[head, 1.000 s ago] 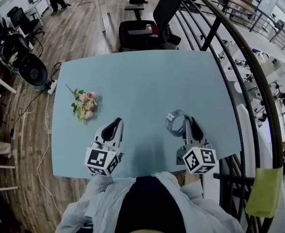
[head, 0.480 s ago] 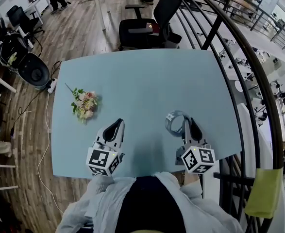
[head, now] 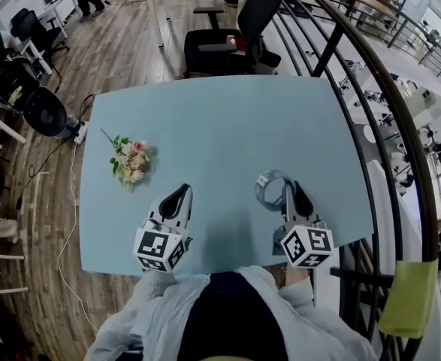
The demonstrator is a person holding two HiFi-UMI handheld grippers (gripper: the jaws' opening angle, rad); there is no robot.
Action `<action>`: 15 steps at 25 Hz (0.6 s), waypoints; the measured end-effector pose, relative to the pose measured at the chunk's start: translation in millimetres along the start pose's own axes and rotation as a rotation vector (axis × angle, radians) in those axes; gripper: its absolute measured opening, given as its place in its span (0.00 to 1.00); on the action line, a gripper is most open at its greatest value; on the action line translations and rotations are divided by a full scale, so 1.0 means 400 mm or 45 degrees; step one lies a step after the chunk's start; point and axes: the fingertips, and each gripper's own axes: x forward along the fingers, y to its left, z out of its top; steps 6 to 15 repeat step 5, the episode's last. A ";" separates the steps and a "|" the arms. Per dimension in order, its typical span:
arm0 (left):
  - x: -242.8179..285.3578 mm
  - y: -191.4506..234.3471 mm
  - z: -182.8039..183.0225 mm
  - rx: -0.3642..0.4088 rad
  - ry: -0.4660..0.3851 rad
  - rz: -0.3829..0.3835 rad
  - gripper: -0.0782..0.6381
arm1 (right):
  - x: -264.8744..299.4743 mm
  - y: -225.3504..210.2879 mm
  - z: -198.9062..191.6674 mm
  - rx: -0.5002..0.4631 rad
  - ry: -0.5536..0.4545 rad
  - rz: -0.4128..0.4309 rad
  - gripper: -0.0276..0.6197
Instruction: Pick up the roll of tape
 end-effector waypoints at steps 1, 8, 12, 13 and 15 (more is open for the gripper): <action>0.001 -0.001 -0.001 0.000 0.002 -0.002 0.15 | 0.000 0.000 -0.001 0.000 0.002 0.000 0.16; 0.002 -0.004 -0.004 0.003 0.008 -0.011 0.15 | 0.000 0.003 -0.004 0.003 0.004 0.002 0.16; 0.002 -0.004 -0.004 0.003 0.008 -0.011 0.15 | 0.000 0.003 -0.004 0.003 0.004 0.002 0.16; 0.002 -0.004 -0.004 0.003 0.008 -0.011 0.15 | 0.000 0.003 -0.004 0.003 0.004 0.002 0.16; 0.002 -0.004 -0.004 0.003 0.008 -0.011 0.15 | 0.000 0.003 -0.004 0.003 0.004 0.002 0.16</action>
